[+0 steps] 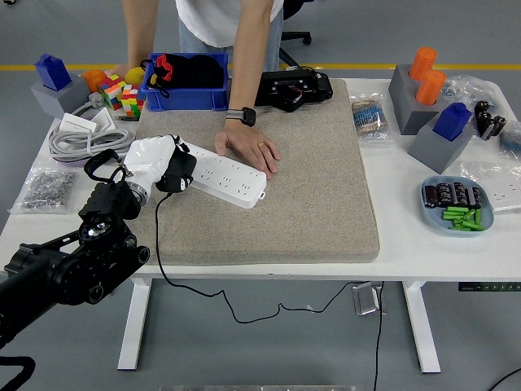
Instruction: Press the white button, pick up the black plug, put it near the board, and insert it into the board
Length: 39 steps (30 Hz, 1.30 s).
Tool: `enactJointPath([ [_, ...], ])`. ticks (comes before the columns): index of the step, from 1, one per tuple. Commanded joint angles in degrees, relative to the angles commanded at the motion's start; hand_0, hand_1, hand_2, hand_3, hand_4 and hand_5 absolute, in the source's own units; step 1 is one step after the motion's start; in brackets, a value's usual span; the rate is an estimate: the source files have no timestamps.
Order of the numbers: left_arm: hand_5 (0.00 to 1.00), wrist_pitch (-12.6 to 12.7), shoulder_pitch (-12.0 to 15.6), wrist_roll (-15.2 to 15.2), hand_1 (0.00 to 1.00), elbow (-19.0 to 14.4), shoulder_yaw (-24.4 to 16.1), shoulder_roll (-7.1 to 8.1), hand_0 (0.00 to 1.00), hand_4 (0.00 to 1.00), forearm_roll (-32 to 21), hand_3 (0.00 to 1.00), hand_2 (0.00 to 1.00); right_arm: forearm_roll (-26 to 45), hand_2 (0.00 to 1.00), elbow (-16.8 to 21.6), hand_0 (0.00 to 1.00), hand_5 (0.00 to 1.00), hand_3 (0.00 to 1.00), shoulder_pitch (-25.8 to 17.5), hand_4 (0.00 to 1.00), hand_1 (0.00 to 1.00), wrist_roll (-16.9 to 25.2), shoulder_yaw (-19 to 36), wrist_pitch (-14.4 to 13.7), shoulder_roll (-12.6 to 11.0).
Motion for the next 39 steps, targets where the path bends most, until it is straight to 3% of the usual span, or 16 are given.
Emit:
enactJointPath([
  [3, 0.002, 0.1, 0.0, -0.6, 0.227, -0.1, -0.2, -0.09, 0.231, 0.555, -0.3, 0.396, 0.271, 0.0, 0.649, 0.0, 0.766, 0.421, 0.608, 0.1, 0.656, 0.641, 0.0, -0.1, 0.0, 0.0],
  [4, 0.002, 0.1, 0.0, -0.9, 0.4, -0.1, -0.2, -0.1, 0.336, 0.716, -0.6, 0.564, 0.398, 0.0, 0.649, 0.0, 0.766, 0.42, 0.608, 0.1, 0.656, 0.641, 0.0, 0.0, 0.0, 0.0],
  [9, 0.002, 0.0, -0.1, -2.1, 0.4, -0.1, -0.5, -0.15, 0.336, 0.716, -1.7, 0.564, 0.398, 0.0, 0.649, 0.0, 0.766, 0.42, 0.608, 0.1, 0.656, 0.641, 0.0, 0.1, 0.0, 0.0],
  [10, 0.002, -0.1, -0.1, -2.2, 0.648, -0.1, -0.5, -0.15, 0.586, 0.861, -1.7, 0.695, 0.617, 0.0, 0.649, 0.0, 0.766, 0.42, 0.608, 0.1, 0.656, 0.641, 0.0, 0.1, 0.0, 0.0],
  [15, 0.002, 0.5, 0.0, -3.8, 0.648, 0.0, -0.5, -0.24, 0.586, 0.861, -2.4, 0.695, 0.617, 0.0, 0.649, -0.1, 0.766, 0.42, 0.608, 0.0, 0.656, 0.641, 0.0, 0.1, 0.0, 0.1],
  [16, 0.046, 0.7, 0.1, -4.0, 0.945, 0.1, -0.5, -0.26, 0.867, 0.942, -2.4, 0.871, 0.901, 0.0, 0.648, -0.1, 0.766, 0.42, 0.608, 0.0, 0.656, 0.641, 0.0, 0.1, 0.0, 0.1],
  [21, 0.046, 1.0, 0.1, -4.3, 0.945, 0.2, -0.5, -0.28, 0.867, 0.942, -2.5, 0.871, 0.901, 0.0, 0.648, 0.0, 0.766, 0.42, 0.608, 0.1, 0.656, 0.641, 0.0, 0.0, 0.0, 0.1],
  [22, 0.102, 1.0, 0.1, -4.3, 0.984, 0.2, -0.5, -0.28, 0.905, 0.958, -2.6, 0.909, 0.958, 0.0, 0.648, 0.0, 0.766, 0.42, 0.608, 0.1, 0.656, 0.641, 0.0, 0.0, 0.0, 0.1],
  [33, 0.129, 0.9, 0.2, -4.4, 0.987, 0.3, -0.6, -0.17, 0.908, 0.963, -3.1, 0.917, 0.963, 0.0, 0.648, 0.0, 0.766, 0.42, 0.608, 0.1, 0.656, 0.641, 0.0, -0.1, 0.1, 0.1],
  [34, 0.198, 1.0, 0.2, -4.5, 0.988, 0.3, -0.7, -0.16, 0.912, 0.967, -3.3, 0.92, 0.968, 0.0, 0.648, 0.0, 0.766, 0.42, 0.607, 0.1, 0.656, 0.641, 0.0, -0.1, 0.1, 0.1],
  [39, 0.198, 1.4, 0.7, -6.0, 0.988, -0.7, -1.4, -0.06, 0.912, 0.967, -4.6, 0.92, 0.968, 0.0, 0.648, 0.0, 0.766, 0.42, 0.607, 0.1, 0.656, 0.641, 0.0, 0.1, 0.0, 0.1],
])
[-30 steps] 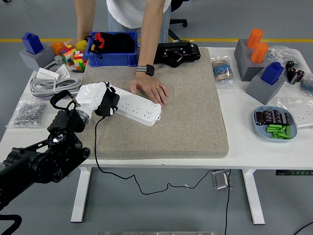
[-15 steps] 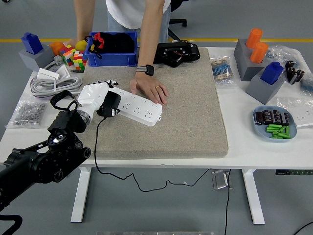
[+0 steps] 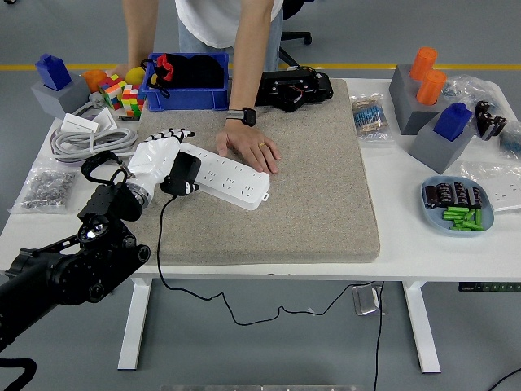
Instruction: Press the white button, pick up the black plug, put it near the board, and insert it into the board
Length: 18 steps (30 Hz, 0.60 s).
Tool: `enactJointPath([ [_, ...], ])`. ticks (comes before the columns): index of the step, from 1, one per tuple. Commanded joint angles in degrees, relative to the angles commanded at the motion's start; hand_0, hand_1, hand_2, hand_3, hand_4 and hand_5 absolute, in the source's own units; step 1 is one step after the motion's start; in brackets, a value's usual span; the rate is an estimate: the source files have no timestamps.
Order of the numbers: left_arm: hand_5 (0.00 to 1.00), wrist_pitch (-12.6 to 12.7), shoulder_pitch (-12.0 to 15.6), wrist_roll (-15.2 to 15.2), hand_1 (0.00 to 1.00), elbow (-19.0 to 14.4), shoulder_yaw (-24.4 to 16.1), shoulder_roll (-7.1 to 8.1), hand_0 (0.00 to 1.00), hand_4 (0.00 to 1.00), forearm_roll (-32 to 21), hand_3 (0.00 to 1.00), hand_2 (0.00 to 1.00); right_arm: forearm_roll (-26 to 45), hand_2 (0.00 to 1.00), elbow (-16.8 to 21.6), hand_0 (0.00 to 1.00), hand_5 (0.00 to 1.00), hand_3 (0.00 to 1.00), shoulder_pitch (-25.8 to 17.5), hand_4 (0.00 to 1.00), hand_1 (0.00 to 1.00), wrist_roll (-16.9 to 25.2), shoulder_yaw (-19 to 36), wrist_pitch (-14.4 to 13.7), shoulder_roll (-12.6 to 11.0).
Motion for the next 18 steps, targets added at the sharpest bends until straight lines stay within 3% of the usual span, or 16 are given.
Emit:
enactJointPath([
  [1, 0.486, 0.1, 0.2, -0.6, 0.995, -0.6, -0.3, 0.11, 0.93, 0.983, -0.4, 0.929, 0.976, 0.0, 0.647, 0.0, 0.766, 0.42, 0.607, 0.0, 0.656, 0.641, 0.0, 0.0, 0.0, 0.0],
  [6, 0.486, 0.6, 1.8, -3.2, 0.995, -5.7, -1.7, 1.25, 0.93, 0.983, -2.2, 0.929, 0.976, -0.1, 0.647, 0.0, 0.766, 0.42, 0.607, -0.1, 0.656, 0.641, 0.0, 0.0, 0.0, 0.0],
  [7, 0.651, 0.7, 2.1, -3.4, 0.99, -6.5, -1.9, 1.43, 0.934, 0.966, -2.3, 0.926, 0.966, -0.1, 0.648, 0.0, 0.766, 0.42, 0.608, -0.1, 0.656, 0.641, 0.0, 0.0, 0.0, 0.0],
  [12, 0.651, 1.7, 5.0, -4.9, 0.99, -11.9, -2.8, 3.8, 0.934, 0.966, -1.2, 0.926, 0.966, -0.2, 0.648, 0.0, 0.766, 0.42, 0.608, -0.1, 0.656, 0.641, 0.0, 0.1, 0.0, 0.0],
  [13, 0.675, 1.7, 5.4, -5.0, 0.97, -12.3, -2.8, 4.28, 0.934, 0.96, -0.8, 0.913, 0.922, -0.2, 0.649, 0.0, 0.766, 0.421, 0.607, -0.1, 0.656, 0.641, 0.0, 0.2, 0.0, 0.0],
  [18, 0.675, 1.1, 7.6, -5.3, 0.97, -12.1, -2.7, 6.42, 0.934, 0.96, -0.2, 0.913, 0.922, -0.3, 0.649, 0.0, 0.766, 0.421, 0.607, -0.2, 0.656, 0.641, 0.1, 0.2, -0.1, -0.1],
])
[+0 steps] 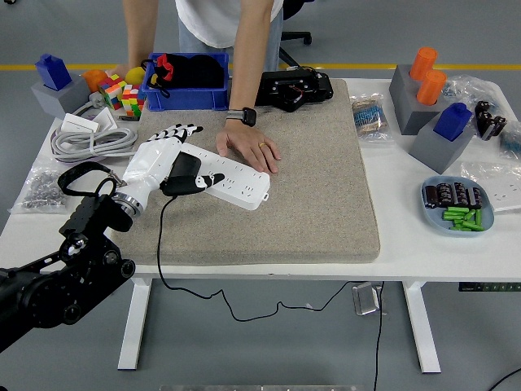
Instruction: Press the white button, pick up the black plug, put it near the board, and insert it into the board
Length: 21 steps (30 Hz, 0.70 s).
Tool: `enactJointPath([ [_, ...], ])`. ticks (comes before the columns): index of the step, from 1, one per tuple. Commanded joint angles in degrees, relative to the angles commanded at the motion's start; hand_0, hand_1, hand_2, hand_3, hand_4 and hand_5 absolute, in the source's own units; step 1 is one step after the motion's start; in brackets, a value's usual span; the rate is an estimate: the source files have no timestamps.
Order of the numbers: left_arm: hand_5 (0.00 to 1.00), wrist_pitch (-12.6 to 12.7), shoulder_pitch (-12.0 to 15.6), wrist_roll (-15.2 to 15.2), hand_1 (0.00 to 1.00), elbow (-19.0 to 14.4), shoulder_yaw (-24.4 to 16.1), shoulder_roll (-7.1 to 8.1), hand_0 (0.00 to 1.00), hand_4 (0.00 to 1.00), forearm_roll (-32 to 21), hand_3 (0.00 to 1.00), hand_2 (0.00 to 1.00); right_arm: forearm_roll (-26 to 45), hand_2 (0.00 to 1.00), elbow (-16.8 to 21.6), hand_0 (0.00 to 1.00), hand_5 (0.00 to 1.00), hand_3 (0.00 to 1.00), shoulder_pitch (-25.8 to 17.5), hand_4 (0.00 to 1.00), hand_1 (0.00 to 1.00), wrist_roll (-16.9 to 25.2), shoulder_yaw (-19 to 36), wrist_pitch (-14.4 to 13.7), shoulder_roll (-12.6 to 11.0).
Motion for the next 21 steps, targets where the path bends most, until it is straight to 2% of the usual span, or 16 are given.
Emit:
enactJointPath([
  [1, 0.704, 0.0, 0.4, 0.0, 0.945, 0.1, 0.0, 0.27, 0.946, 0.935, 0.2, 0.867, 0.878, 0.0, 0.647, 0.0, 0.766, 0.42, 0.608, 0.0, 0.656, 0.642, 0.0, 0.0, 0.0, 0.0],
  [6, 0.704, 0.6, 2.3, -0.6, 0.945, -0.2, -0.4, 1.25, 0.946, 0.935, 2.3, 0.867, 0.878, 0.1, 0.647, 0.0, 0.766, 0.42, 0.608, 0.1, 0.656, 0.642, 0.3, 0.2, -0.2, 0.1],
  [7, 0.729, 0.7, 2.6, -0.6, 0.961, -0.4, -0.6, 1.31, 0.965, 0.918, 2.7, 0.88, 0.897, 0.1, 0.647, 0.0, 0.766, 0.42, 0.607, 0.1, 0.656, 0.64, 0.4, 0.2, -0.2, 0.1],
  [15, 0.745, 1.3, 4.2, -1.2, 0.966, -0.2, -1.9, 1.35, 0.968, 0.906, 3.8, 0.883, 0.9, 0.2, 0.646, 0.1, 0.765, 0.42, 0.608, 0.1, 0.656, 0.641, 0.7, 0.2, -0.4, 0.2],
  [21, 0.751, 1.1, 4.5, -0.5, 0.964, 0.3, -2.1, 0.95, 0.965, 0.902, 4.0, 0.887, 0.903, 0.2, 0.646, 0.0, 0.765, 0.42, 0.608, 0.1, 0.655, 0.641, 0.7, 0.2, -0.5, 0.2],
])
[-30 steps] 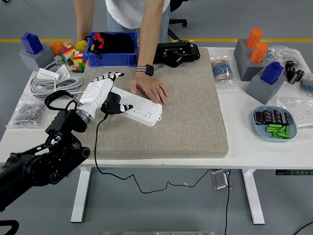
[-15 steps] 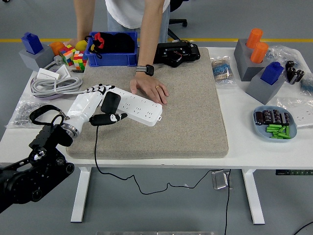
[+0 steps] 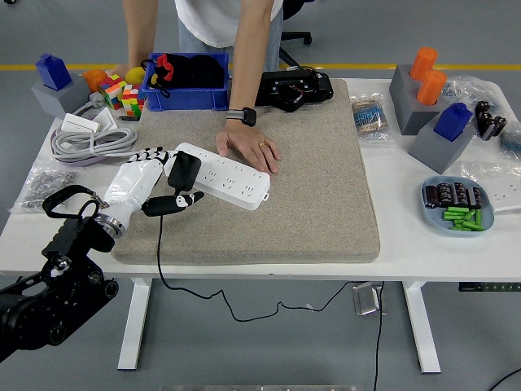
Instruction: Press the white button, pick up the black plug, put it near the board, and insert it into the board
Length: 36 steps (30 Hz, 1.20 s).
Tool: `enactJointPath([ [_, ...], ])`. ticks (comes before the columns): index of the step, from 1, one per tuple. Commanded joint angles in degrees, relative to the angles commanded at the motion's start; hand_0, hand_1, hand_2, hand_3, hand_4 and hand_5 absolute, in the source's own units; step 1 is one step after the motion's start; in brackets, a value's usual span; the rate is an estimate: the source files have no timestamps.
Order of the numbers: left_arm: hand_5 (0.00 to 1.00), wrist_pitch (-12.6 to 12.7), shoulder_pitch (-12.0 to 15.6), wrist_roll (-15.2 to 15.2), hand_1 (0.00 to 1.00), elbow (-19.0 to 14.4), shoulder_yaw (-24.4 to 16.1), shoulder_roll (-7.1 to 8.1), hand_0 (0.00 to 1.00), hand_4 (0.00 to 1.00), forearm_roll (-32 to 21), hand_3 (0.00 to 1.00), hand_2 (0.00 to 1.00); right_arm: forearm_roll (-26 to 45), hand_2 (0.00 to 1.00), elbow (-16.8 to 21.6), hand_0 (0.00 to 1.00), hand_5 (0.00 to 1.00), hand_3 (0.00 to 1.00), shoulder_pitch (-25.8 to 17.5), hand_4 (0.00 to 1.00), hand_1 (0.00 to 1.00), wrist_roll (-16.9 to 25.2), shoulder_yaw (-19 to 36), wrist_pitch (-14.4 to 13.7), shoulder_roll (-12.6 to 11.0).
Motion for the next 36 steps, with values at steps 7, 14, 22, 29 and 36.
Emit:
enactJointPath([
  [7, 0.751, -0.2, 0.2, 0.4, 0.959, 0.6, 0.0, 0.1, 0.959, 0.901, 0.8, 0.886, 0.9, 0.0, 0.646, 0.0, 0.765, 0.42, 0.607, 0.0, 0.655, 0.64, 0.1, -0.1, 0.0, 0.0],
  [14, 0.752, -0.1, -0.6, 0.2, 0.958, 1.1, 0.7, -0.07, 0.957, 0.897, 0.6, 0.883, 0.898, 0.0, 0.646, 0.1, 0.765, 0.42, 0.607, 0.1, 0.654, 0.64, 0.1, 0.0, -0.1, -0.1],
  [22, 0.751, -0.2, -0.8, 0.4, 0.957, -0.1, 1.3, -0.25, 0.955, 0.896, 0.7, 0.881, 0.897, 0.0, 0.645, 0.1, 0.765, 0.419, 0.608, 0.1, 0.654, 0.64, 0.1, 0.1, -0.1, 0.0],
  [29, 0.744, -0.2, -1.0, 0.6, 0.955, -1.0, 2.0, -0.14, 0.953, 0.897, 1.1, 0.879, 0.893, -0.1, 0.642, 0.1, 0.765, 0.419, 0.607, 0.1, 0.654, 0.64, 0.2, 0.1, -0.1, 0.0],
  [36, 0.745, -0.6, -1.5, 1.2, 0.952, -0.1, 3.9, -0.42, 0.948, 0.896, 1.0, 0.877, 0.891, 0.0, 0.641, 0.1, 0.765, 0.421, 0.607, 0.2, 0.653, 0.64, 0.2, 0.0, -0.1, 0.1],
])
